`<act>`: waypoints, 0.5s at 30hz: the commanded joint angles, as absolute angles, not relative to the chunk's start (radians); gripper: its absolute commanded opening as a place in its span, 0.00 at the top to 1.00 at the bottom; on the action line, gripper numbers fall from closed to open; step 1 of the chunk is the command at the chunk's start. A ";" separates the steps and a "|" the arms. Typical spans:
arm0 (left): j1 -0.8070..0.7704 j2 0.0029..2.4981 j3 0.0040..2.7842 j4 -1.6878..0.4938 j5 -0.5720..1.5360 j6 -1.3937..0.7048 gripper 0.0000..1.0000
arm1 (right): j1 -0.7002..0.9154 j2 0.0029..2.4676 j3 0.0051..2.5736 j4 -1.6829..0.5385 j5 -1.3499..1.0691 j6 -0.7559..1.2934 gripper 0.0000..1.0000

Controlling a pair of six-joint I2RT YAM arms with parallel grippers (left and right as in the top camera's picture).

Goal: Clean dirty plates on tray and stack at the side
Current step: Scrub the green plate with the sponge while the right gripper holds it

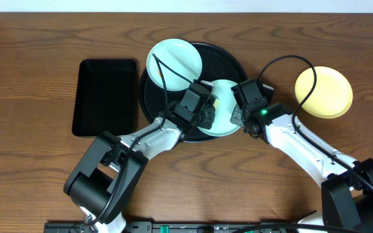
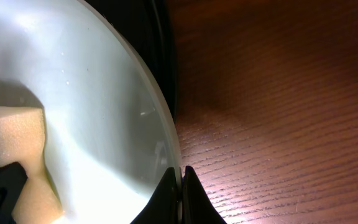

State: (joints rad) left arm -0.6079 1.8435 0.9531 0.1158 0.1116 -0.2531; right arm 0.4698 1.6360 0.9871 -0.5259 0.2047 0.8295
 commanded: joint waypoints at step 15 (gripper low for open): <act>-0.605 1.919 0.937 0.175 0.044 -0.196 0.92 | 0.472 1.638 0.986 -0.514 0.175 0.811 0.99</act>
State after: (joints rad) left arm -0.6071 1.8721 0.9531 0.1722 0.0906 -0.2344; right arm 0.4698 1.6360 0.9871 -0.5220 0.2047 0.8253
